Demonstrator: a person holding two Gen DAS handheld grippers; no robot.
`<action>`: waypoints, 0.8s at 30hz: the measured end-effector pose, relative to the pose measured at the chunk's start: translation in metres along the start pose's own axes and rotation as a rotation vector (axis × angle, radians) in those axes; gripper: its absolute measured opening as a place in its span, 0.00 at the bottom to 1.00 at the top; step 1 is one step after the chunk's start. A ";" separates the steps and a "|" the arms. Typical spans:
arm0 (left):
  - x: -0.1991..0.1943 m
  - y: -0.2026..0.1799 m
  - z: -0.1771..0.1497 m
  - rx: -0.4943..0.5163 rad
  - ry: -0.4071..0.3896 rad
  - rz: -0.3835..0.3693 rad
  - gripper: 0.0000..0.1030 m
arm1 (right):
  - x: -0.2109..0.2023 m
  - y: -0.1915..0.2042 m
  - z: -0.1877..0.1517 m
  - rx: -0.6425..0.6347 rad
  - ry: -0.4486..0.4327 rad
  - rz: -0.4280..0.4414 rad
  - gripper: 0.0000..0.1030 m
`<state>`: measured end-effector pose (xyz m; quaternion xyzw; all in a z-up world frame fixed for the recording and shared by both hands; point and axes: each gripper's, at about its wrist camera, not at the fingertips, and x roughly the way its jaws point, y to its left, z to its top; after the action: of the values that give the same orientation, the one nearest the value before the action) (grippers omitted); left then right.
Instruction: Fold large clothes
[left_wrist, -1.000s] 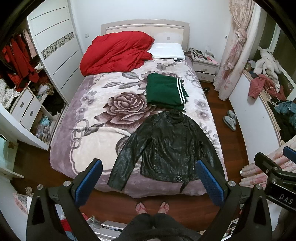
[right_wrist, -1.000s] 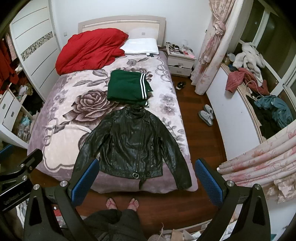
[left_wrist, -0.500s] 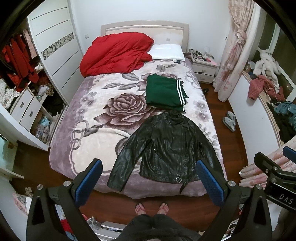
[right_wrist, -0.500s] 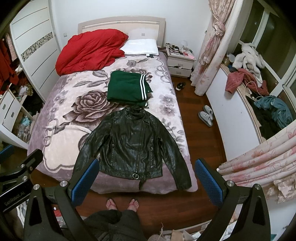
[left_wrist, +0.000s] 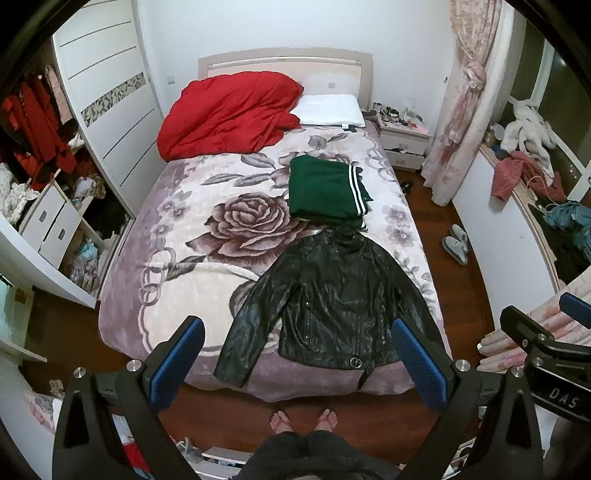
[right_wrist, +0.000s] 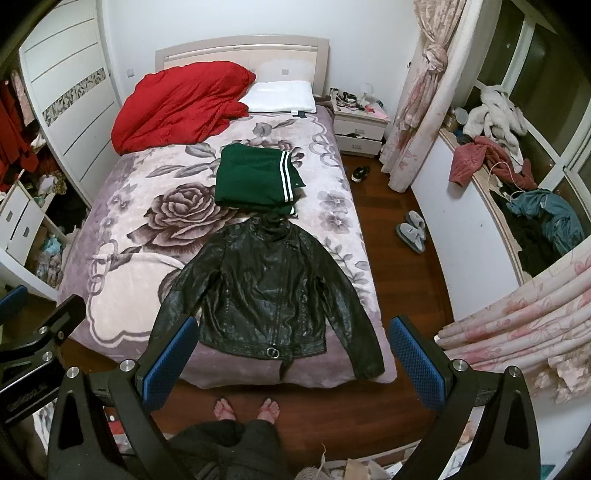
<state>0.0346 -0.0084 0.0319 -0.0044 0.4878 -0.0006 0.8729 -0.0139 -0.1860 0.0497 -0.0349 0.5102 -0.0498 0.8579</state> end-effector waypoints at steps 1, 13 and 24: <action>0.000 0.001 -0.007 0.001 -0.003 0.000 1.00 | -0.002 0.000 0.004 -0.002 -0.001 -0.001 1.00; 0.002 -0.001 -0.006 0.004 -0.010 -0.005 1.00 | -0.004 0.000 0.006 0.002 -0.005 0.000 1.00; 0.095 0.010 0.002 0.086 -0.097 0.103 1.00 | 0.089 -0.023 0.019 0.199 0.071 0.048 1.00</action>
<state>0.0862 0.0013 -0.0477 0.0582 0.4439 0.0237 0.8939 0.0433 -0.2198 -0.0163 0.0648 0.5334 -0.0808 0.8395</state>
